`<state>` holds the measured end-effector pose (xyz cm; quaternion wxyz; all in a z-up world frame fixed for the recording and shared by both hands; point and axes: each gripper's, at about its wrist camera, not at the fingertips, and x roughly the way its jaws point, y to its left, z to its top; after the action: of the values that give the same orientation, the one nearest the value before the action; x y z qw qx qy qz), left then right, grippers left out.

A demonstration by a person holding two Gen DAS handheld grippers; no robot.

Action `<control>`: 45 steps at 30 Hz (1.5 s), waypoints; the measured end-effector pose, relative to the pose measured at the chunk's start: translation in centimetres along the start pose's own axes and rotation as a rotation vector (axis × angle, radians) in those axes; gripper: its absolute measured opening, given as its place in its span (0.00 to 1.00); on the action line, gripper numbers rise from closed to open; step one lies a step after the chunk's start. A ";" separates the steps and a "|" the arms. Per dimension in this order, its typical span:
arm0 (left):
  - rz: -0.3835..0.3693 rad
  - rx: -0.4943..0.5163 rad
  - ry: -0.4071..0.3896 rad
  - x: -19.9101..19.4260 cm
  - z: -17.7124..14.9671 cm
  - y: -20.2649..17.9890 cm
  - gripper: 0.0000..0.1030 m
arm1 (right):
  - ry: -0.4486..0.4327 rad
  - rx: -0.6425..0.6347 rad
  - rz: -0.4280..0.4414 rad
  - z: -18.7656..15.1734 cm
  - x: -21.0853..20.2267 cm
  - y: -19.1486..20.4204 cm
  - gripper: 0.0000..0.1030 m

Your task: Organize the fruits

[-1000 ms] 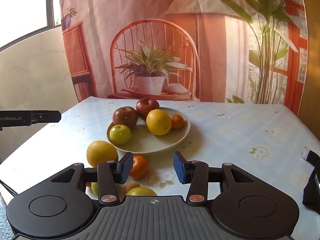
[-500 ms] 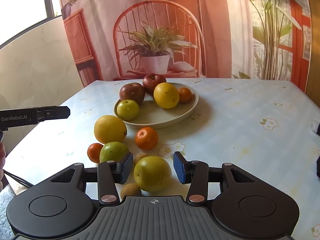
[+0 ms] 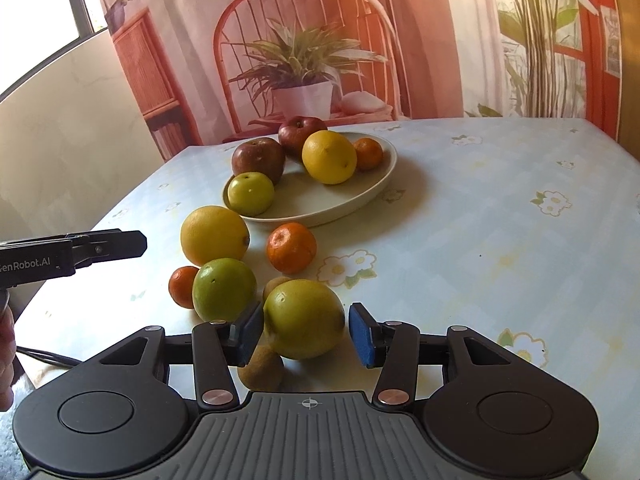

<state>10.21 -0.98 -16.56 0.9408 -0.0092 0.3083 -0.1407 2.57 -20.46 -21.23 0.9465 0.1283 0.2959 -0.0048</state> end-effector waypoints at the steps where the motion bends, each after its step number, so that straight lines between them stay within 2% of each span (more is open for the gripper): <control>1: 0.000 0.003 0.005 0.1 -0.1 0.0 0.43 | 0.001 0.002 0.003 0.0 0.1 0.0 0.43; 11: -0.022 -0.002 0.042 1.2 -0.7 -0.2 0.43 | -0.004 -0.008 0.023 -0.2 0.3 0.1 0.40; 19: -0.048 -0.015 0.080 2.3 -1.2 -0.4 0.43 | -0.037 -0.003 0.002 0.0 -0.1 -0.4 0.37; 23: -0.057 -0.031 0.099 2.8 -1.3 -0.3 0.43 | -0.045 -0.011 -0.001 0.1 -0.1 -0.4 0.37; 26: -0.063 -0.049 0.114 3.2 -1.4 -0.1 0.39 | -0.051 -0.017 -0.004 0.2 -0.1 -0.4 0.36; 38: -0.110 -0.141 0.144 4.5 -1.2 0.5 0.39 | -0.060 -0.014 0.000 0.2 -0.1 -0.6 0.36; 39: -0.116 -0.148 0.146 4.5 -1.2 0.6 0.37 | -0.060 -0.013 0.000 0.2 -0.1 -0.6 0.36; 40: -0.128 -0.149 0.147 4.5 -1.3 0.6 0.31 | -0.060 -0.013 0.000 0.2 -0.1 -0.6 0.36; 45: -0.127 -0.107 0.144 4.2 -1.4 0.3 0.30 | -0.059 -0.018 -0.003 0.2 -0.1 -0.6 0.36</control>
<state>12.73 -1.71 -20.16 0.9036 -0.0688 0.3810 -0.1835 2.55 -21.07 -21.14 0.9560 0.1191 0.2680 -0.0074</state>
